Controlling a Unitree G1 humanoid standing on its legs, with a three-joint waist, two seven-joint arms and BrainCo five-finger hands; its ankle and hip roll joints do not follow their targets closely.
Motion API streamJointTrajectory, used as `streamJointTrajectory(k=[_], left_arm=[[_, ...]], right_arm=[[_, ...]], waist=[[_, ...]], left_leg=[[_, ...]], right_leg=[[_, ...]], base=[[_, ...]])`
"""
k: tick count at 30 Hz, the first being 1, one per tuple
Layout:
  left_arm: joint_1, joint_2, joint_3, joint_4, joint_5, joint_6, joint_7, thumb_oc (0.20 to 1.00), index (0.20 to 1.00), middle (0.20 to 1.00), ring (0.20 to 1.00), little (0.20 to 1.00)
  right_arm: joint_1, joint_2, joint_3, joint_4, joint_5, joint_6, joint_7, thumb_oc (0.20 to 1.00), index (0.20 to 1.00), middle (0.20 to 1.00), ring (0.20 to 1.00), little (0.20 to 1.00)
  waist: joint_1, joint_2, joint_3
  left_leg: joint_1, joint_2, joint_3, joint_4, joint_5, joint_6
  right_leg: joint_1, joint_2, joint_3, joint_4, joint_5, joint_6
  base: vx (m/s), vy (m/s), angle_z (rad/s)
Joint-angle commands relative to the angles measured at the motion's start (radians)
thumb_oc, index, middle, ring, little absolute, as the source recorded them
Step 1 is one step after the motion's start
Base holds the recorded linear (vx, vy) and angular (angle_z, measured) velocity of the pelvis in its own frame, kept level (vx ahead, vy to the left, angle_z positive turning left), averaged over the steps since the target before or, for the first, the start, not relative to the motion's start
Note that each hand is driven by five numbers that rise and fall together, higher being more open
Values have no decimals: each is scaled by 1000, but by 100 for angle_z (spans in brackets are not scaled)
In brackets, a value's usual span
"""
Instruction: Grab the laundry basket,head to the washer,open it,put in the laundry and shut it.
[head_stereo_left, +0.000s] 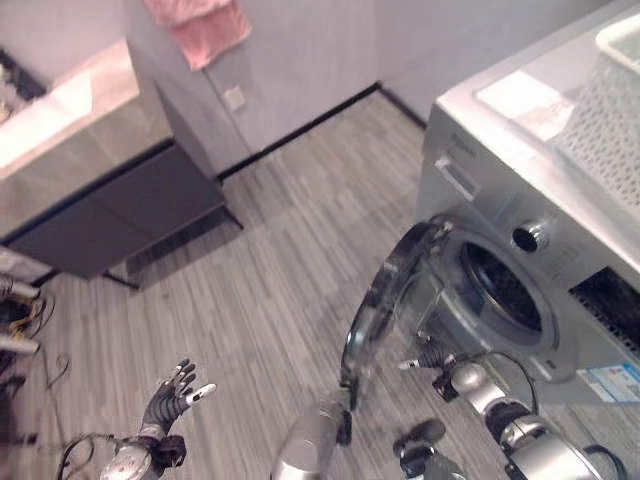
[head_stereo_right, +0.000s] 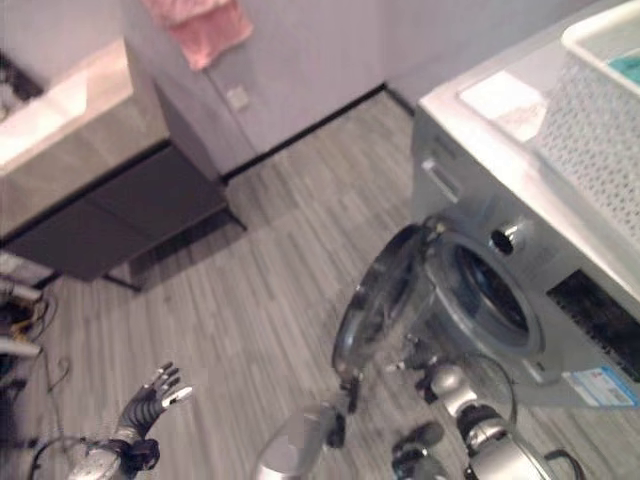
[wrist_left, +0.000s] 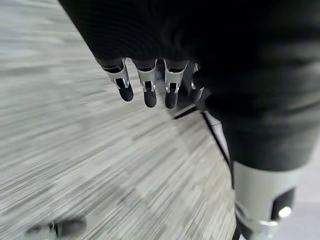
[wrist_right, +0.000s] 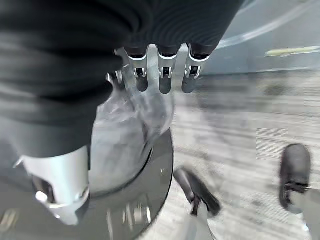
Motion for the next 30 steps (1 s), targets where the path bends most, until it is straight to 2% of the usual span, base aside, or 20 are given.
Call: streamJointTrajectory(k=[1, 3, 6, 10, 12, 13, 15, 16, 21, 24, 28, 29, 30], left_arm=[[38, 8, -28, -108, -34, -39, -31, 1000, 1000, 1000, 1000, 1000], [72, 23, -38, -137, -31, -39, -47, 1000, 1000, 1000, 1000, 1000], [82, 40, -61, -138, -47, -43, -62, 1000, 1000, 1000, 1000, 1000], [52, 73, -102, -126, -42, -54, -77, 1000, 1000, 1000, 1000, 1000], [16, 87, -128, -107, -49, -66, -93, 1000, 1000, 1000, 1000, 1000], [14, 87, -130, -104, -50, -68, -94, 1000, 1000, 1000, 1000, 1000], [-18, 113, -174, -71, -24, -74, -134, 1000, 1000, 1000, 1000, 1000], [-20, 114, -178, -68, -25, -75, -135, 1000, 1000, 1000, 1000, 1000], [-94, 128, -255, -10, 39, -93, -177, 1000, 1000, 1000, 1000, 1000], [-123, 147, -274, -20, 80, -99, -189, 1000, 1000, 1000, 1000, 1000], [-161, 130, -287, 37, 128, -103, -174, 1000, 1000, 1000, 1000, 1000], [-211, 82, -302, 133, 187, -100, -147, 1000, 1000, 1000, 1000, 1000], [-233, 60, -299, 181, 200, -96, -130, 1000, 1000, 1000, 1000, 1000]], right_arm=[[-18, 60, 63, 34, 15, -22, -17, 1000, 1000, 1000, 1000, 1000], [-42, 91, 74, 33, 15, -25, -18, 1000, 1000, 1000, 1000, 1000], [-76, 113, 91, 7, 19, -39, -28, 1000, 1000, 1000, 1000, 1000], [-87, 145, 103, -77, 78, -64, -26, 1000, 1000, 1000, 1000, 1000], [-51, 139, 84, -119, 99, -81, -31, 1000, 1000, 1000, 1000, 1000], [-50, 138, 84, -120, 99, -81, -31, 1000, 1000, 1000, 1000, 1000], [51, 97, 50, -86, 81, -80, -15, 1000, 1000, 1000, 1000, 1000], [54, 95, 48, -87, 81, -80, -14, 1000, 1000, 1000, 1000, 1000], [248, 27, -44, -24, 76, -82, 11, 1000, 1000, 1000, 1000, 1000], [381, -20, -115, -53, 106, -83, 46, 1000, 1000, 1000, 1000, 1000], [473, -54, -197, -53, 134, -90, 51, 1000, 1000, 1000, 1000, 1000], [483, -66, -227, -20, 130, -89, 39, 1000, 1000, 1000, 1000, 1000], [482, -69, -231, -4, 123, -87, 34, 1000, 1000, 1000, 1000, 1000]], waist=[[10, 38, -77], [25, 49, -103], [31, 61, -119], [18, 57, -128], [-26, 46, -124], [-22, 45, -123], [-77, 20, -133], [-74, 20, -134], [-162, -19, -166], [-227, -38, -184], [-288, -54, -194], [-317, -64, -193], [-326, -67, -191]], left_leg=[[11, -53, -119, -118, 40, 55], [43, -67, -117, -174, 51, 69], [44, -80, -111, -195, 54, 81], [42, -97, -89, -184, 25, 93], [62, -105, -53, -177, -7, 100], [64, -105, -50, -177, -9, 101], [106, -110, -12, -201, -26, 109], [108, -111, -11, -203, -26, 110], [160, -112, 27, -233, -45, 114], [174, -109, 55, -240, -55, 114], [171, -104, 80, -240, -61, 110], [164, -105, 96, -240, -64, 109], [162, -105, 103, -240, -64, 109]], right_leg=[[145, 18, 4, -121, 71, 208], [160, 15, -4, -128, 78, 217], [154, -3, 7, -119, 79, 223], [145, -37, 27, -123, 106, 240], [134, -57, 81, -130, 131, 257], [133, -59, 85, -130, 132, 258], [141, -69, 120, -137, 153, 273], [142, -70, 122, -137, 153, 274], [149, -77, 157, -143, 182, 293], [143, -78, 179, -151, 207, 305], [122, -73, 205, -169, 237, 312], [101, -71, 223, -179, 245, 314], [91, -71, 232, -181, 244, 313]], base=[[47, 70, 21], [100, 115, -13], [56, 150, 23], [69, 172, -2], [119, 243, -34], [102, 149, -33], [142, 132, -75], [128, 96, -80], [105, 38, -38], [75, 17, -16], [29, -8, -44], [12, 4, -76], [5, 11, -65]])
